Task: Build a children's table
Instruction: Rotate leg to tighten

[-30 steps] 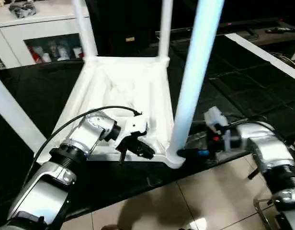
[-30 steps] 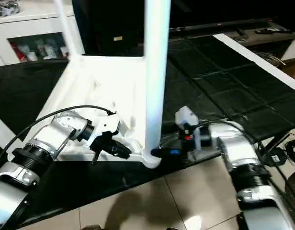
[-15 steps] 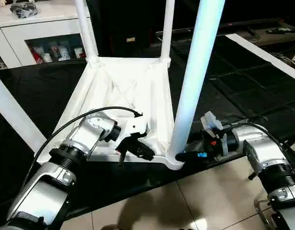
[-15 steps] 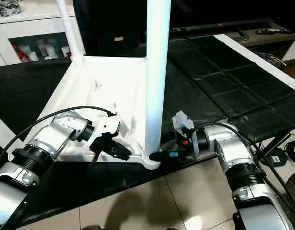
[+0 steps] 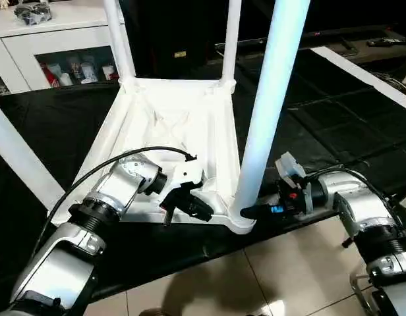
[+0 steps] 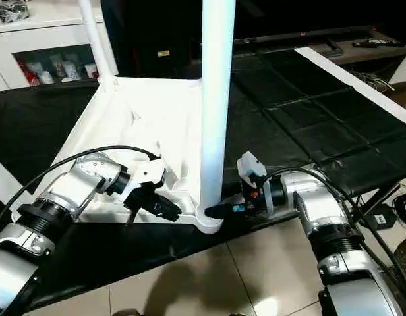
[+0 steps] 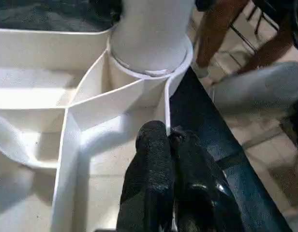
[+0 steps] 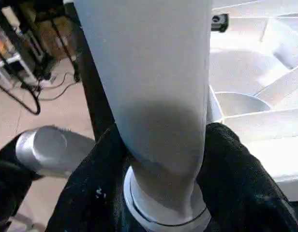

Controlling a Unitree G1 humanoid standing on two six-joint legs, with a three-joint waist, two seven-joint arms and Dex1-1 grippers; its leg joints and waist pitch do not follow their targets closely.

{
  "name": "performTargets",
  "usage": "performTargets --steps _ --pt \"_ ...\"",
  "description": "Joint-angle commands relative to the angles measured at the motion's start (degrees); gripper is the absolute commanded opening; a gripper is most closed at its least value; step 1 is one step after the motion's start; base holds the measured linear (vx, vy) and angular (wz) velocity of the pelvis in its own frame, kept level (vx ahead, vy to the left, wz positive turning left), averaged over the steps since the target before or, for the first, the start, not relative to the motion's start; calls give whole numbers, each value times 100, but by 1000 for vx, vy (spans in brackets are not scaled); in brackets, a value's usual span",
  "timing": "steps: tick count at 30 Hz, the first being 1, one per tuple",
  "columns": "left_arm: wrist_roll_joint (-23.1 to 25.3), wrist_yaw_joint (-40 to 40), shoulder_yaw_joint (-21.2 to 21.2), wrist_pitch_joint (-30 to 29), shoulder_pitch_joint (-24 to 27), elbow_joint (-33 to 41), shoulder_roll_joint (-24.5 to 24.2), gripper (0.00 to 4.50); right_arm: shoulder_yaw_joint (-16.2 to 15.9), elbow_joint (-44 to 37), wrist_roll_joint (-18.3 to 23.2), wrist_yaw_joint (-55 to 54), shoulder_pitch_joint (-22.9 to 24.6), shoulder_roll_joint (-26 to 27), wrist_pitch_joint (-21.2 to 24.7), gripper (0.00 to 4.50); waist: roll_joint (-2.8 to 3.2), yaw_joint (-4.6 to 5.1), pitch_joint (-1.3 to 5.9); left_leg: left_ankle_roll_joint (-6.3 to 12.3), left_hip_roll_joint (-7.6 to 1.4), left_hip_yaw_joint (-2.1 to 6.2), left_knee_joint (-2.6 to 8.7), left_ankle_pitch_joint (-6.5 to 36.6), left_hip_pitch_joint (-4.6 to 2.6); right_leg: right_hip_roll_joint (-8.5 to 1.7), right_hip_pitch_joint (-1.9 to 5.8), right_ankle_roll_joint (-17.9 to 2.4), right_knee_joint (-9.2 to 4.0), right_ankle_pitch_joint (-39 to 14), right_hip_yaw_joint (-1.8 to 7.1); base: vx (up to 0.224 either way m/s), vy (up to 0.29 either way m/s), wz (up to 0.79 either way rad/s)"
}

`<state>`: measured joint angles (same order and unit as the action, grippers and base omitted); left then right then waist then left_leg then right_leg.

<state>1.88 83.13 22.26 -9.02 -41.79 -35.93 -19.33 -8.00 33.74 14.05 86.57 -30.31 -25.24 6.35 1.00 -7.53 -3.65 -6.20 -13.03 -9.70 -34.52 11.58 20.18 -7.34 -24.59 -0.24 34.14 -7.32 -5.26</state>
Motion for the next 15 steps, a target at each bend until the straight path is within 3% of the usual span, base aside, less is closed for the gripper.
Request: performTargets --steps 1,3,4,7,8,10,11,13,14,15 --pt "39 -576 -18 -136 51 -52 244 0 57 -336 259 -164 142 173 164 198 -125 16 501 578 42 -134 365 619 30 -34 399 -1453 -273 -1394 172 0 0 0" --pt "18 -1014 -177 -236 23 -117 402 0 118 -455 230 -586 266 280 332 198 -130 -11 478 502 46 -141 381 757 11 -27 380 -1370 -317 -1666 179 0 0 0" --pt "-4 -1284 -281 -298 6 -149 507 0 172 -497 200 -912 328 370 444 198 -127 -27 461 418 49 -153 388 997 -41 -33 337 -1287 -373 -1994 183 0 0 0" --pt "-101 -1861 -528 -613 -4 -125 774 0 365 -584 173 -1755 459 658 721 197 -137 19 439 232 92 -110 429 1258 1 -43 372 -851 -459 -2848 140 -40 -4 -1" --pt "-121 -2071 -604 -711 4 -92 868 0 400 -652 129 -2005 529 751 712 196 -110 44 427 175 104 -105 432 1340 -2 -40 356 -713 -508 -3044 130 -55 -5 -1" --pt "-153 -2659 -812 -953 28 -7 1134 0 470 -781 -67 -2753 653 1008 809 196 -137 113 414 136 139 -96 431 1430 14 -27 352 -497 -571 -3372 85 0 0 0" --pt "-143 -2885 -869 -995 39 18 1249 0 475 -804 -173 -3045 661 1124 829 196 -118 167 414 110 156 -78 431 1439 42 -23 364 -386 -598 -3501 53 0 0 0" --pt "-138 -3120 -927 -1057 57 55 1387 0 498 -794 -290 -3434 640 1280 884 196 -106 256 417 109 170 -65 429 1486 58 -16 363 -299 -639 -3583 2 0 0 0" --pt "-126 -3313 -967 -1119 77 90 1511 0 531 -771 -377 -3803 598 1429 1000 196 -121 309 421 132 183 -49 428 1514 93 -6 399 -219 -655 -3619 -42 0 0 0" --pt "-85 -3448 -962 -1150 95 112 1596 0 550 -742 -458 -4141 552 1569 1087 196 -91 313 425 148 182 -41 441 1512 90 -17 405 -209 -670 -3609 -55 0 0 0"
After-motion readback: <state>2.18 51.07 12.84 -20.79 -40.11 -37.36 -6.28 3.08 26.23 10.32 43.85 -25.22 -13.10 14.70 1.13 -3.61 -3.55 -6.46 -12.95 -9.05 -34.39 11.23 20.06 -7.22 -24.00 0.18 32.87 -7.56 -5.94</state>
